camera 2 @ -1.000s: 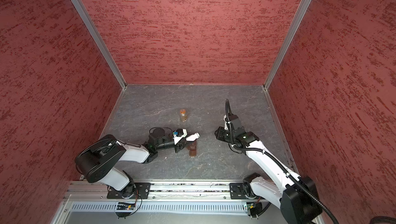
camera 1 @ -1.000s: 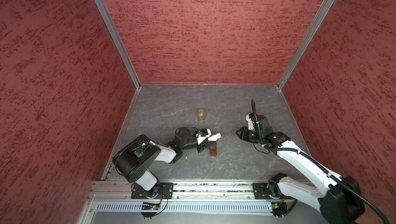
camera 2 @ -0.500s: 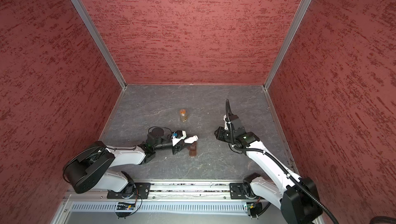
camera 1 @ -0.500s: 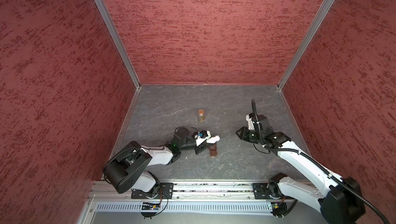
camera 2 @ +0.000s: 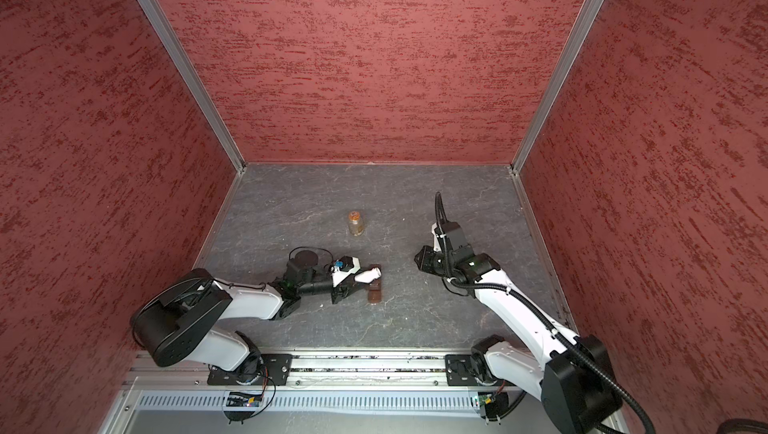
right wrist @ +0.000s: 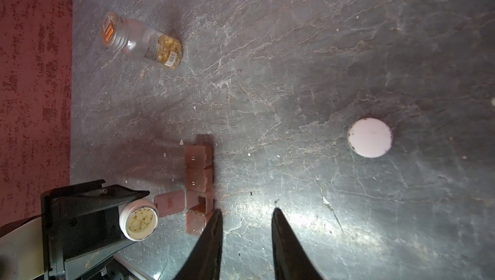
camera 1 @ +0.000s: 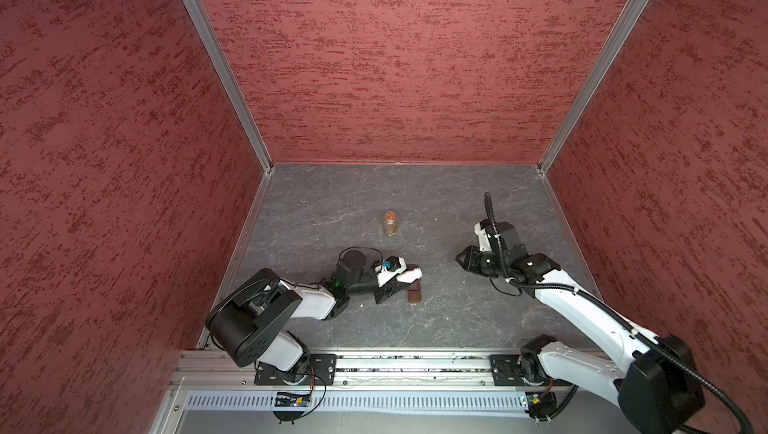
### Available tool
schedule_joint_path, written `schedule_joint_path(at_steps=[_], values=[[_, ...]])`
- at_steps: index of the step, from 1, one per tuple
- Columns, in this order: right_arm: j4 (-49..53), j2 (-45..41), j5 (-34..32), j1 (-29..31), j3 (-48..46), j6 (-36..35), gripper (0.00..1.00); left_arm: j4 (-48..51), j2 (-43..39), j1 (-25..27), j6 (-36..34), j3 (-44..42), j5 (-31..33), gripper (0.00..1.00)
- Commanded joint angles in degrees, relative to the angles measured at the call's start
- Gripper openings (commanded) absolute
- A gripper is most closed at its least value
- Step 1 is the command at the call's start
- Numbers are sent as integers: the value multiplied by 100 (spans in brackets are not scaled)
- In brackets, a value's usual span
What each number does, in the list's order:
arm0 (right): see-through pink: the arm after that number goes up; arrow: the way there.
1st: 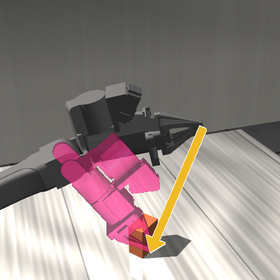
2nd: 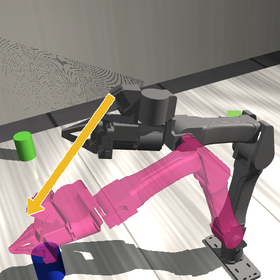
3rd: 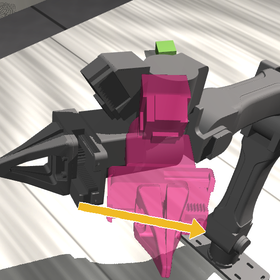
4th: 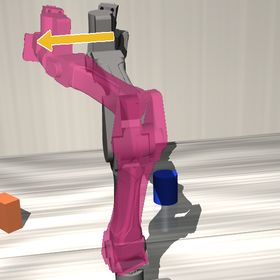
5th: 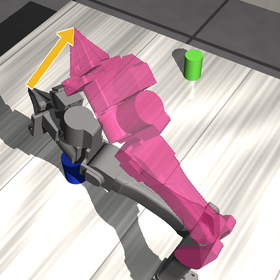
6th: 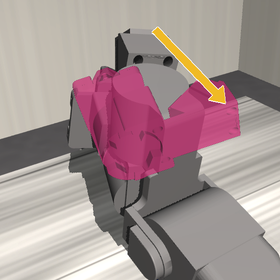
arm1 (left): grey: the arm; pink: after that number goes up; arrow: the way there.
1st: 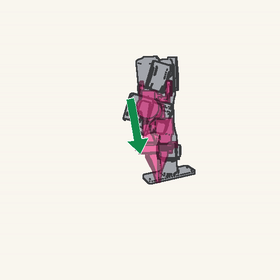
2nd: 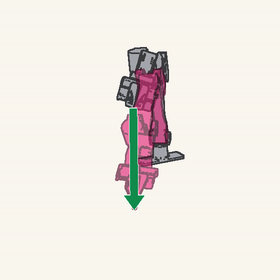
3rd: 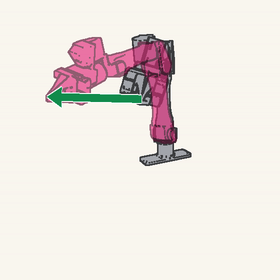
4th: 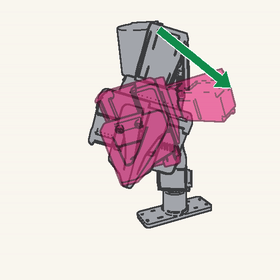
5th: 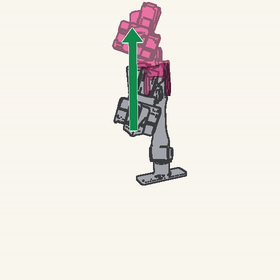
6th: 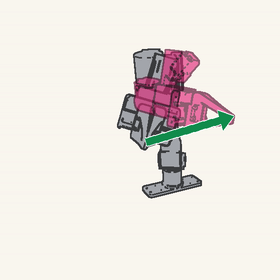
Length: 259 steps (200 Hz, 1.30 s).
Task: Sort the pills into containers
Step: 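Carry the open white bottle over the red pill box with the left gripper, then tilt the open bottle mouth over the pill box compartments with the left gripper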
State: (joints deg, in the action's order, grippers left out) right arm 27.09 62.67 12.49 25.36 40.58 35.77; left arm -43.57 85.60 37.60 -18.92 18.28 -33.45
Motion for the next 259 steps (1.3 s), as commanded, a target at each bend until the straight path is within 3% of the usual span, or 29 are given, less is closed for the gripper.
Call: schedule_joint_path(at_steps=[1, 68, 97, 200, 259], values=[[-33, -214, -26, 38, 181, 9, 32, 38, 77, -2, 1, -62, 130, 0], [130, -396, -72, 39, 179, -104, 32, 194, 104, 330, 108, -88, 641, 0], [102, -405, -45, 36, 170, -143, 32, 908, -184, 485, -37, -12, 861, 0], [113, -536, -64, 33, 92, -245, 32, 1571, -29, 583, -142, 401, 926, 0], [78, -579, -93, 38, -10, -277, 32, 2804, -244, 587, -338, 795, 972, 0]])
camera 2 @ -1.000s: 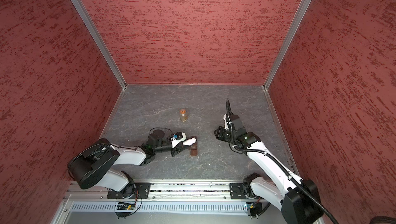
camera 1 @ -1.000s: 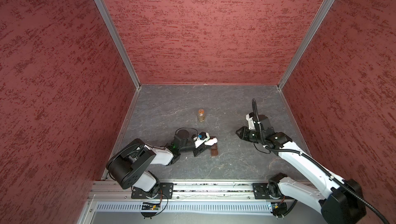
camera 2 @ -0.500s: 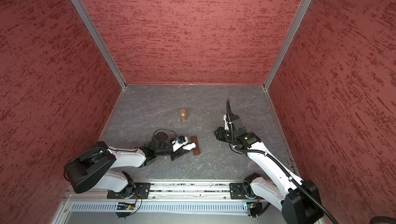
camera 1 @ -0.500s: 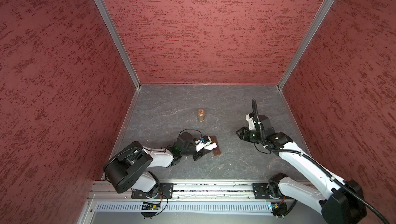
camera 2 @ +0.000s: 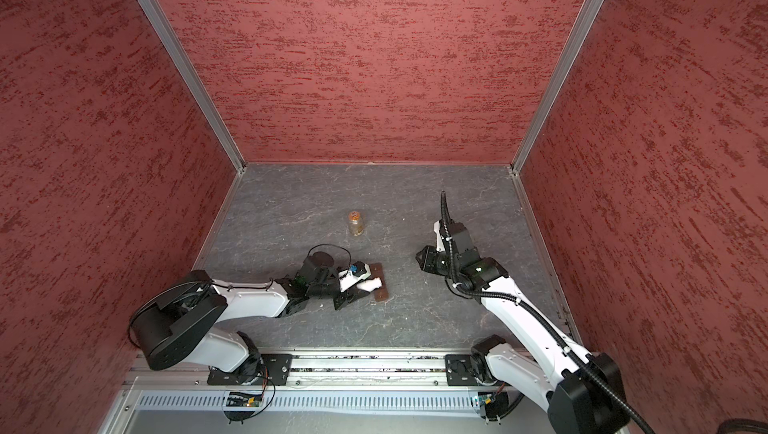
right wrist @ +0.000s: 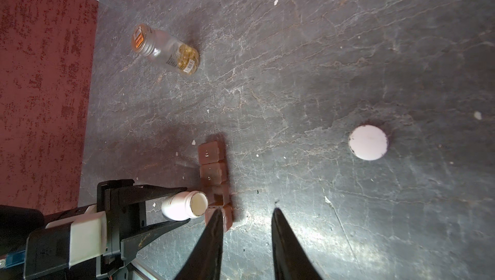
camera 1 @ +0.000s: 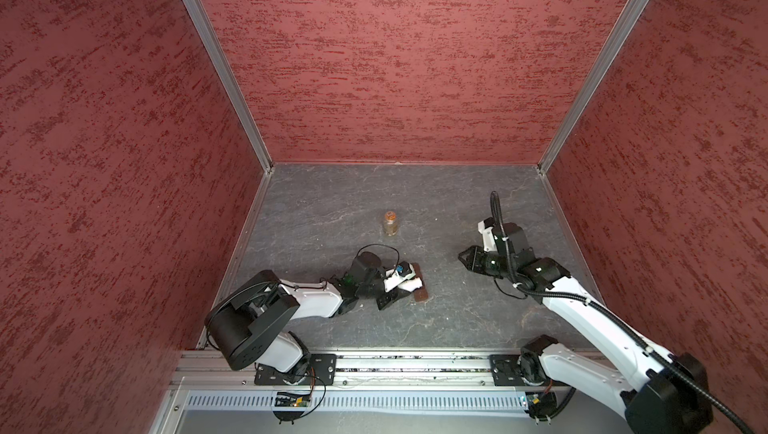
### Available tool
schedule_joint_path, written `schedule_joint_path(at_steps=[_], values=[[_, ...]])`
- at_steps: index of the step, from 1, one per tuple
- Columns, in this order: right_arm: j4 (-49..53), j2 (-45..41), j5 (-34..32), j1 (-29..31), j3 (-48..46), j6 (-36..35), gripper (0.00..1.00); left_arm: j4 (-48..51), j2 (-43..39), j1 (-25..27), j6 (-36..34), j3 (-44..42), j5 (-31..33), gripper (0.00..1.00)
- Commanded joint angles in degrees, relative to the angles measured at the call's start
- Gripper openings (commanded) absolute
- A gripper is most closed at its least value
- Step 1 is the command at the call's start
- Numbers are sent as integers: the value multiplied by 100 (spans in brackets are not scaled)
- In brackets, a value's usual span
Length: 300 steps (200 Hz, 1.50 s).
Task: Sort the pills into containers
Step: 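Tilt the open bottle mouth over the pill box compartments with the left gripper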
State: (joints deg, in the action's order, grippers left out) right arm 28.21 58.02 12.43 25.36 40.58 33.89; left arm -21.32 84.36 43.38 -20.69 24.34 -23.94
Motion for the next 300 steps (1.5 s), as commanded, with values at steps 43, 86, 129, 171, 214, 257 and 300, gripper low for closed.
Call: schedule_joint_path(at_steps=[43, 86, 129, 171, 214, 257, 300], values=[[-70, -107, -87, 36, -59, -105, 32, 816, -123, 13, -156, 283, 21, 0], [-70, -107, -82, 39, -59, -131, 32, 1115, -211, 9, -180, 374, 67, 0], [-87, -85, -74, 35, -64, -133, 32, 1357, -246, 8, -171, 562, 113, 0], [-61, -98, -74, 37, -83, -163, 32, 1481, -130, 3, -181, 698, 136, 0], [-67, -74, -74, 41, -79, -190, 32, 1693, -177, 5, -173, 816, 151, 0], [-92, -63, -65, 38, -87, -224, 32, 1910, -205, 65, -67, 906, 180, 0], [-83, -63, -65, 34, -129, -276, 32, 2102, -250, 81, 36, 989, 171, 0]])
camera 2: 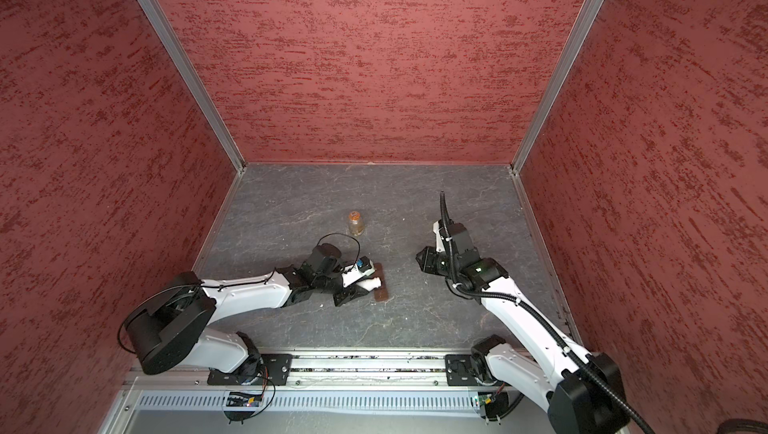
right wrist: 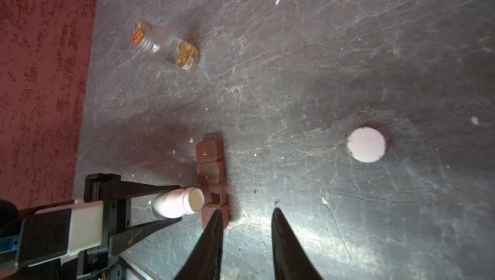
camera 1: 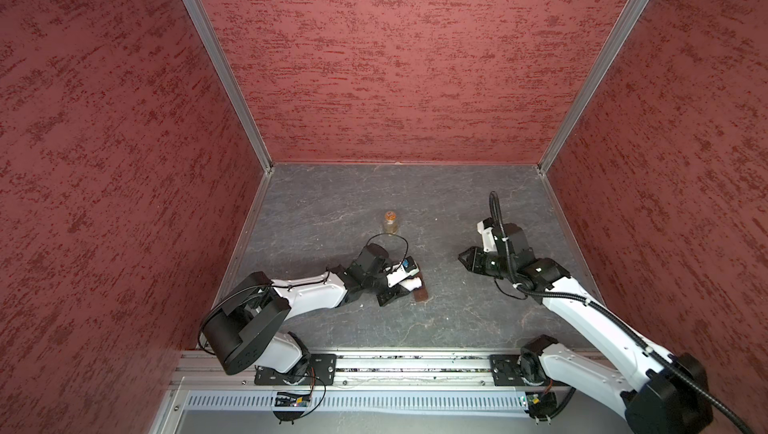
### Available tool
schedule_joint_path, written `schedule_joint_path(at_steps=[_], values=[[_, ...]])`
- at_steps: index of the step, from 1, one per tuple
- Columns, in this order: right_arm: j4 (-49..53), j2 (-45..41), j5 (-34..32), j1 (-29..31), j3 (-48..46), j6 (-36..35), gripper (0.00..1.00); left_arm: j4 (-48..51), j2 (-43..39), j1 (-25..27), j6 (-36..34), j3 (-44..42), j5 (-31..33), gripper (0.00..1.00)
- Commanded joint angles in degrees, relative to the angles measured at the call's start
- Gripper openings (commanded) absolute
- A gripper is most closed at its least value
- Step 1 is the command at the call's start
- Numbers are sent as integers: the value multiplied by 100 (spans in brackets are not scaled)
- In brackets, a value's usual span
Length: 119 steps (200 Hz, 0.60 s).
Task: Sort the pills into containers
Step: 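Tilt the open bottle mouth over the pill box compartments with the left gripper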
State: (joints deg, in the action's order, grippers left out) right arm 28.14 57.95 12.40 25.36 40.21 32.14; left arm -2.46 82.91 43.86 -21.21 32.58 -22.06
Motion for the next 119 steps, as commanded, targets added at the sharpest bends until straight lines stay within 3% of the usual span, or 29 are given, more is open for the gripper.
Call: schedule_joint_path(at_steps=[1, 119], values=[[-78, -56, -63, 36, -92, -102, 32, 227, -107, 34, 85, 172, -17, 0], [-213, -100, -11, 39, -252, -68, 32, 1151, -23, 48, 306, 713, -188, 0]])
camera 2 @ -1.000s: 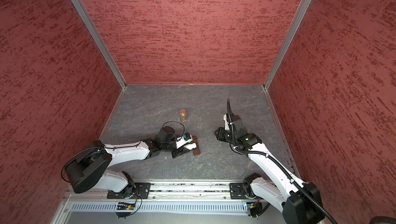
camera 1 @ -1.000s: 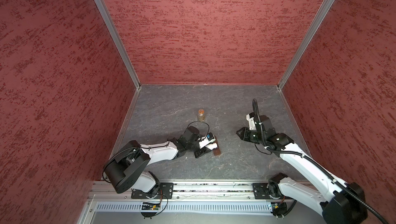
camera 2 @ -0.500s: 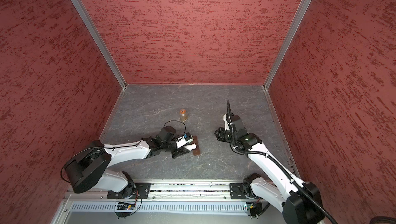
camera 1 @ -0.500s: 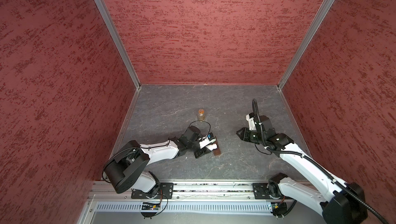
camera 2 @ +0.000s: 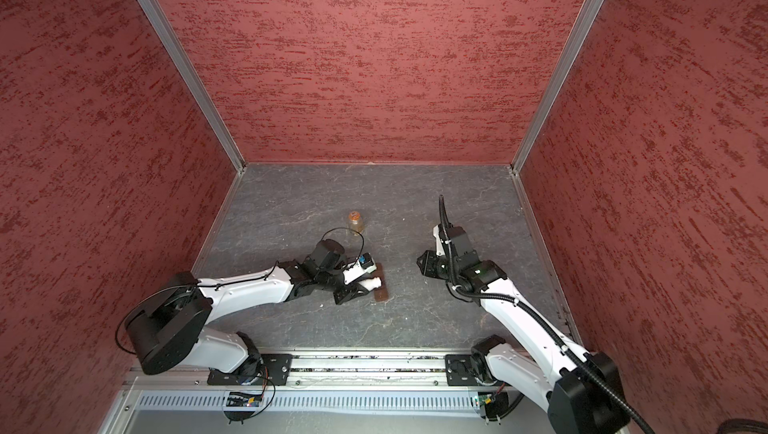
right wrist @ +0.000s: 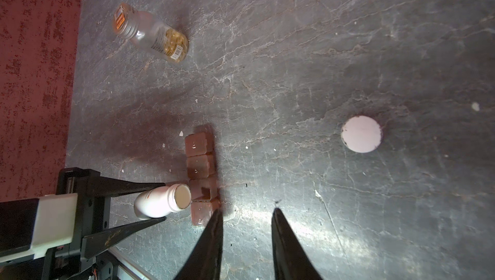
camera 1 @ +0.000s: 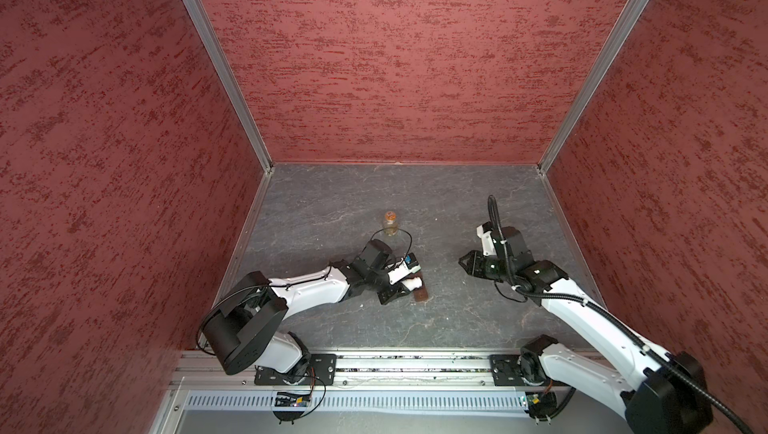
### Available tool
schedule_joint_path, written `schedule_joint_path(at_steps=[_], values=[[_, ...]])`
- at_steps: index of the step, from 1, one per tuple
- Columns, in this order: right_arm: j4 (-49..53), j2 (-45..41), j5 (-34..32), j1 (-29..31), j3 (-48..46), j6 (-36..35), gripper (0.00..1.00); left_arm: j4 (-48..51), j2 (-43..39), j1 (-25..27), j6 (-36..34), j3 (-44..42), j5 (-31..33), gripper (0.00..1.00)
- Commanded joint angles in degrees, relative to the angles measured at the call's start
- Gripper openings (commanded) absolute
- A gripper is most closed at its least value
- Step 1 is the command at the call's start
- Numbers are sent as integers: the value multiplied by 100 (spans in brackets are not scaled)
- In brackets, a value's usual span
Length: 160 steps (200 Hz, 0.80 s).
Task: Sort the pills into containers
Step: 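Tilt the open bottle mouth over the pill box compartments with the left gripper, then pour white pills from the bottle into one pill box compartment with the left gripper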
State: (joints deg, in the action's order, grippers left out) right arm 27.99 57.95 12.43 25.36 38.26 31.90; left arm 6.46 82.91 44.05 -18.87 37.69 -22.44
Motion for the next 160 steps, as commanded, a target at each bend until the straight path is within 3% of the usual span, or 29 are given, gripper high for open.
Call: schedule_joint_path(at_steps=[1, 60, 123, 160], values=[[-197, -100, -13, 39, -61, -44, 32, 264, -22, 27, 75, 211, -153, 0], [-304, -100, 220, 38, -112, -100, 32, 585, 134, 41, 138, 461, -191, 0], [-805, -284, 1438, 38, -478, -641, 31, 750, 290, 35, 232, 623, -134, 0], [-822, -582, 1624, 36, -696, -821, 30, 802, 338, 22, 260, 682, -110, 0]])
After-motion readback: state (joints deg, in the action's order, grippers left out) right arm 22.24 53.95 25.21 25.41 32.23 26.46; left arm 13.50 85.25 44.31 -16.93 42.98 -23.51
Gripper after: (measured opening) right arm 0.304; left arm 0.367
